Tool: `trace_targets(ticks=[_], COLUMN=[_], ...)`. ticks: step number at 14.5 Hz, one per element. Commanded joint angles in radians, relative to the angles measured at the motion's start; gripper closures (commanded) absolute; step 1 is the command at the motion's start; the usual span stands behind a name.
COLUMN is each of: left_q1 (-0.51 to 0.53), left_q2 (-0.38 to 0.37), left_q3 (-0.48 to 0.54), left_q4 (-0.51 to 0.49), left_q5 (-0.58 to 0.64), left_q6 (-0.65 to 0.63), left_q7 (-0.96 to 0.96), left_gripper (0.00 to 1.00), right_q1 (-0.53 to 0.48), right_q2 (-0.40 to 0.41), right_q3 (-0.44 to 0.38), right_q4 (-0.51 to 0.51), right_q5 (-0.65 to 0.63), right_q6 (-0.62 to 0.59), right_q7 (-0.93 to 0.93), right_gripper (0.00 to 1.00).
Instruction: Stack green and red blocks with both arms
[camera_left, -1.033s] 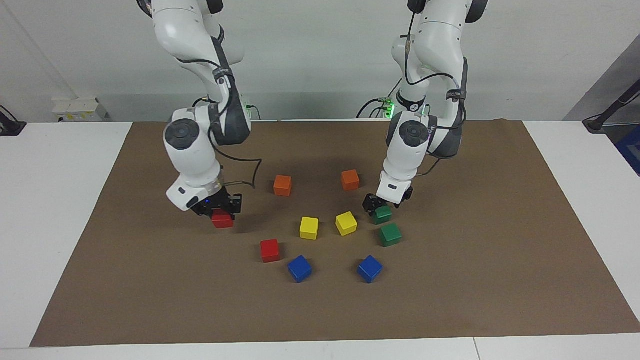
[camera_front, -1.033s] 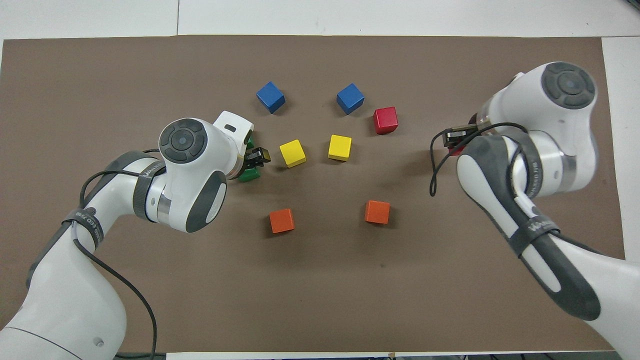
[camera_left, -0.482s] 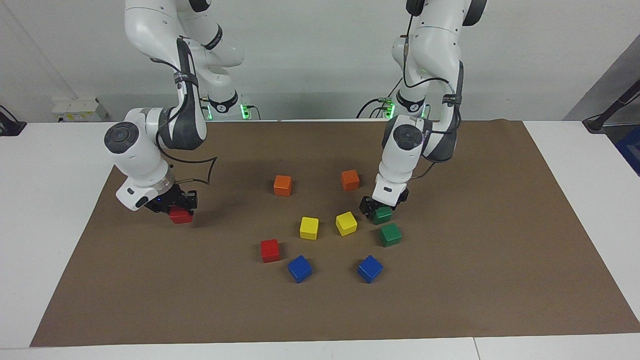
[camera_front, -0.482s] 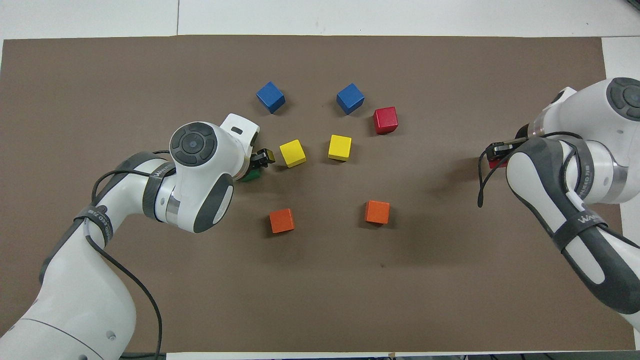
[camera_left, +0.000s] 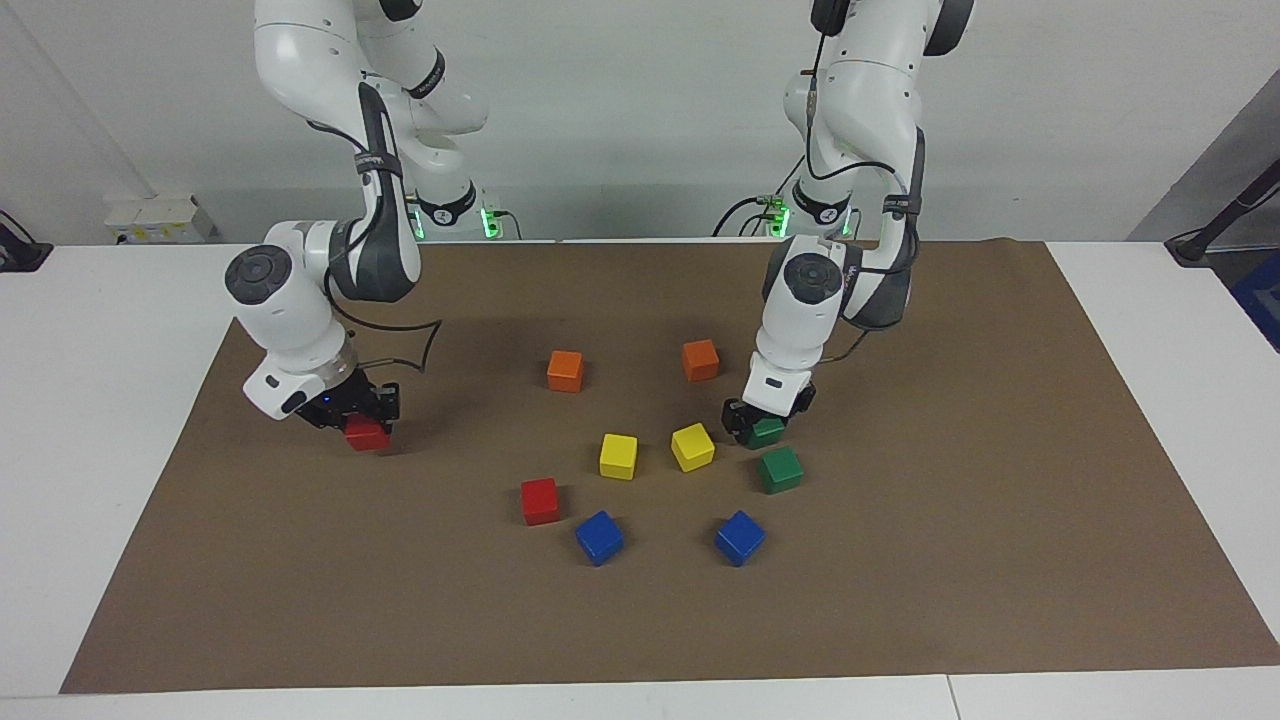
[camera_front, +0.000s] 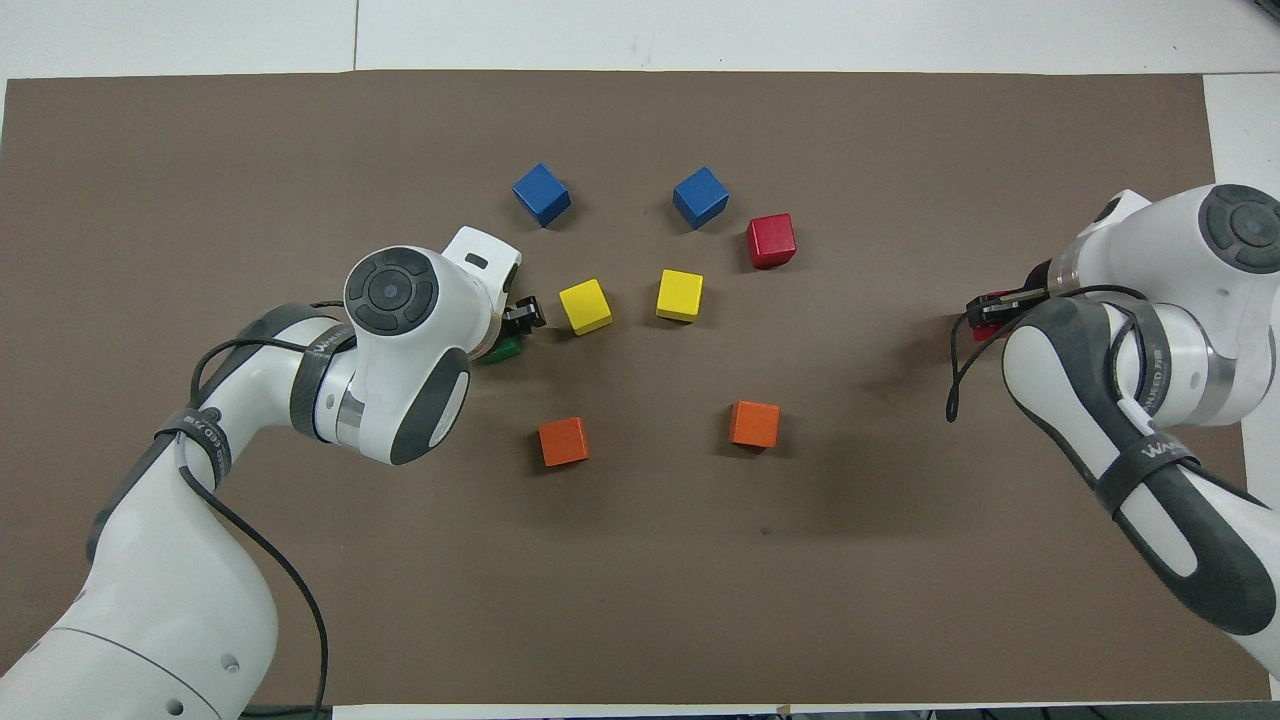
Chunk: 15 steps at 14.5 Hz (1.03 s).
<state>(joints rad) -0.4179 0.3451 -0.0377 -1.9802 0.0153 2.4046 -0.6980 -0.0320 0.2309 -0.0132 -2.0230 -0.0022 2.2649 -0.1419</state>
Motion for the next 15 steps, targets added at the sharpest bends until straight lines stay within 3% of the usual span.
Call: trace_targets(ticks=[1, 9, 12, 15], left_q1=[-0.021, -0.012, 0.051, 0.151], left_q2=[0.014, -0.009, -0.151, -0.288], left_q3=[0.016, 0.015, 0.012, 0.015], left_q4=[0.009, 0.017, 0.017, 0.017], left_q5=[0.052, 0.064, 0.052, -0.046], left_q6=[0.015, -0.027, -0.209, -0.365], left_q7=[-0.011, 0.015, 0.141, 0.366], left_gripper=[1.0, 1.0, 1.0, 1.0], right_q1=[-0.014, -0.057, -0.072, -0.077], right_q2=[-0.024, -0.016, -0.021, -0.016], right_q3=[0.006, 0.006, 0.006, 0.006], right_q4=[-0.048, -0.083, -0.109, -0.134], right_q5=[0.004, 0.002, 0.002, 0.002], right_q6=[0.039, 0.102, 0.123, 0.18], right_q7=[-0.045, -0.105, -0.11, -0.123], right_gripper=[1.0, 1.0, 1.0, 1.0])
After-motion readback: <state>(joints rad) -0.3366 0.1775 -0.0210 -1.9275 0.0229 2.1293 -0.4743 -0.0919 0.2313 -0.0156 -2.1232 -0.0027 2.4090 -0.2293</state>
